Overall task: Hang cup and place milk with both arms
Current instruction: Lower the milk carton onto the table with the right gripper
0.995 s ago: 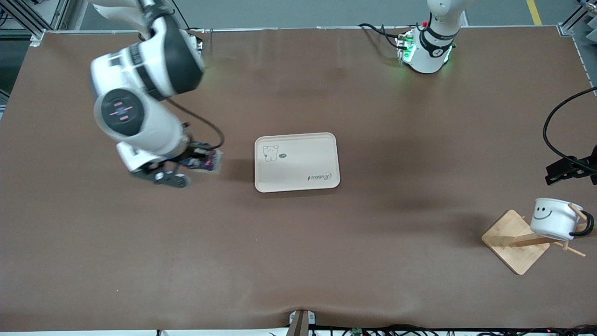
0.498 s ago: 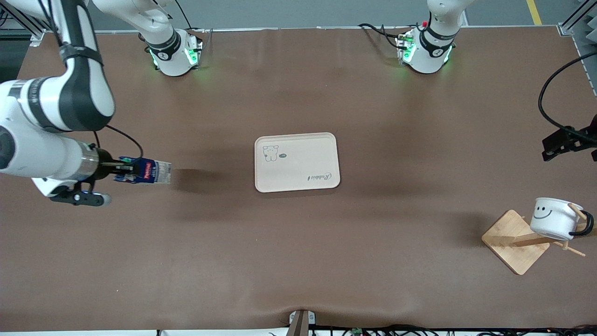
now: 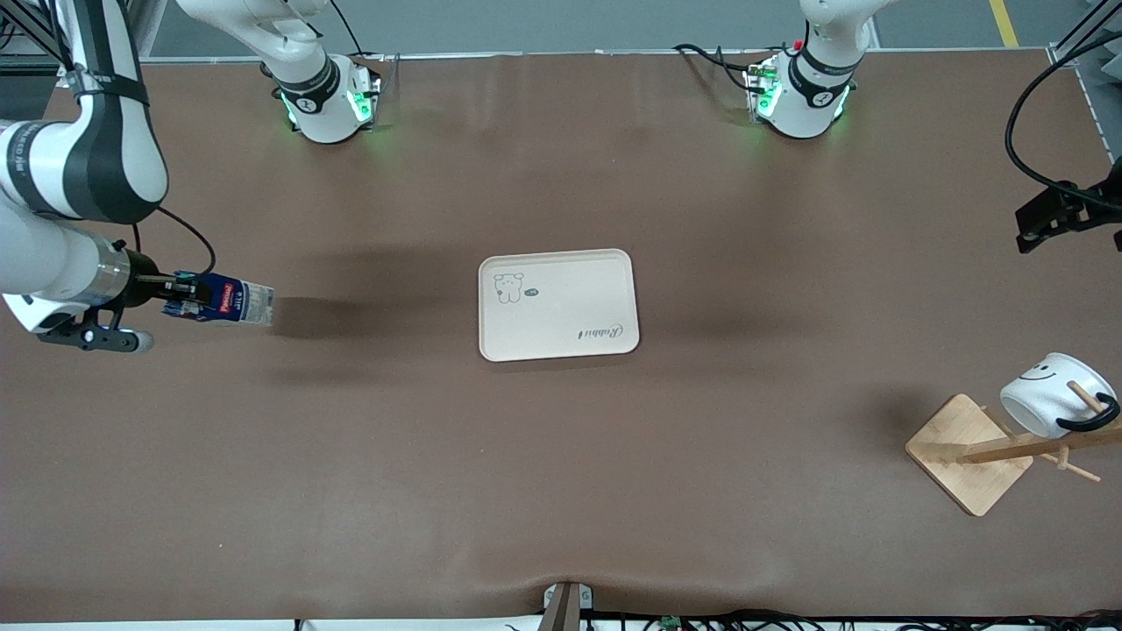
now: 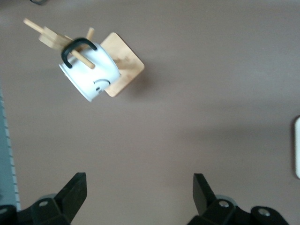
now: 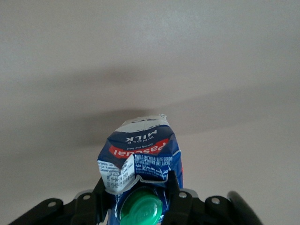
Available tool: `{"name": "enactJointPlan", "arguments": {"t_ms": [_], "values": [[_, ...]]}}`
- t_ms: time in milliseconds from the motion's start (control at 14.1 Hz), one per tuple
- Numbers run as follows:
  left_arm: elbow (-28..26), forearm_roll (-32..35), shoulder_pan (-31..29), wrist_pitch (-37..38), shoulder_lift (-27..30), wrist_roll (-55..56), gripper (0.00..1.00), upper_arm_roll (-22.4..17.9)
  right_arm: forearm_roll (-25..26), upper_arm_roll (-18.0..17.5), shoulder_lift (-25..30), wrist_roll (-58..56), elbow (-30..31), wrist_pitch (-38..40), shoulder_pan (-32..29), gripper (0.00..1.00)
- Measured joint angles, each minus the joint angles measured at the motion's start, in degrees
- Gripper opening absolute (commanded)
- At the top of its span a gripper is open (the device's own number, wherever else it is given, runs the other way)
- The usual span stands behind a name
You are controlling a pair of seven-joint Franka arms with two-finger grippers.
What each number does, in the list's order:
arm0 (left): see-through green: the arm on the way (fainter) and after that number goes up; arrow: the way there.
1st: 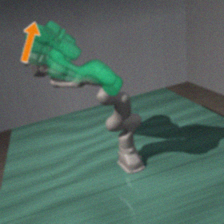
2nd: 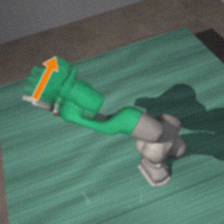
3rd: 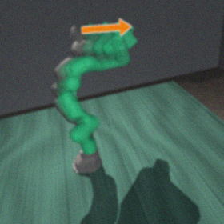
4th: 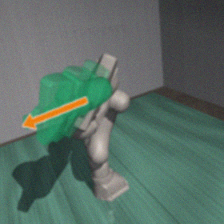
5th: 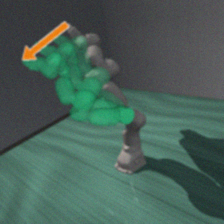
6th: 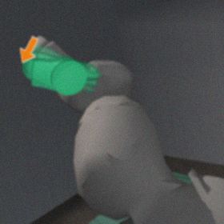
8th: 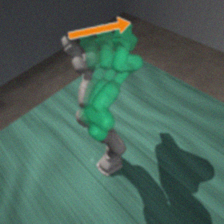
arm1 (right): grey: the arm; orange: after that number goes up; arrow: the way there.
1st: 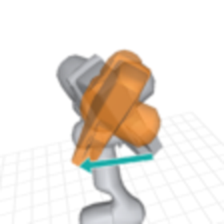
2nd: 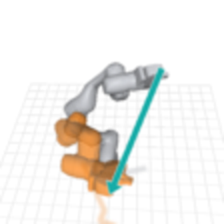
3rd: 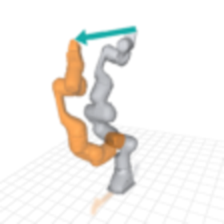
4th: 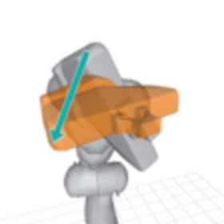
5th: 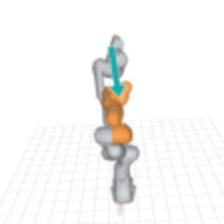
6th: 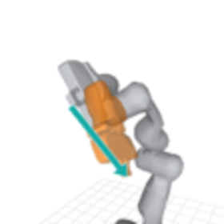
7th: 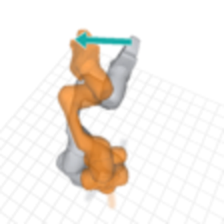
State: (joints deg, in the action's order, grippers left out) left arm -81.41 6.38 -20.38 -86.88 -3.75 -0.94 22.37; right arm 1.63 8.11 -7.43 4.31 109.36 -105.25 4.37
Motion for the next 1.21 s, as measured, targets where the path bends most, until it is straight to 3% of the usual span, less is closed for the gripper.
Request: {"name": "enactJointPlan", "arguments": {"t_ms": [213, 427, 498, 640, 711, 782, 1209], "values": [[-3.4, -4.3, 8.6, 0.0, 3.0, 0.2, 1.00, -12.3, 0.5, 0.0, 2.1, -1.3, 9.1, -8.2, -0.7, 0.08], [-6.2, -4.8, 12.8, 0.0, 5.2, 2.4, 1.00, -15.9, 0.6, 0.0, 2.3, -3.5, 14.1, -15.1, -2.5, 0.17], [-6.7, -4.8, 13.8, 0.0, 5.6, 3.7, 1.00, -16.1, 0.6, 0.0, 2.9, -4.0, 14.7, -16.0, -2.9, 0.29], [-7.2, -4.8, 14.6, 0.0, 6.1, 4.7, 1.00, -16.1, 0.6, -0.1, 3.4, -4.3, 15.6, -16.7, -3.2, 0.81], [-7.3, -4.8, 14.6, 0.0, 6.2, 4.8, 1.00, -16.2, 0.6, -0.2, 3.6, -4.4, 15.8, -16.8, -3.2, 0.96], [-7.3, -4.8, 14.6, 0.0, 6.4, 4.8, 1.00, -16.2, 0.6, -0.2, 3.6, -4.4, 15.8, -16.8, -3.2, 1.00], [-7.4, -4.8, 14.6, 0.2, 6.6, 4.9, 1.00, -16.2, 0.6, -0.2, 3.5, -4.5, 16.7, -16.6, -3.2, 1.00]]}}
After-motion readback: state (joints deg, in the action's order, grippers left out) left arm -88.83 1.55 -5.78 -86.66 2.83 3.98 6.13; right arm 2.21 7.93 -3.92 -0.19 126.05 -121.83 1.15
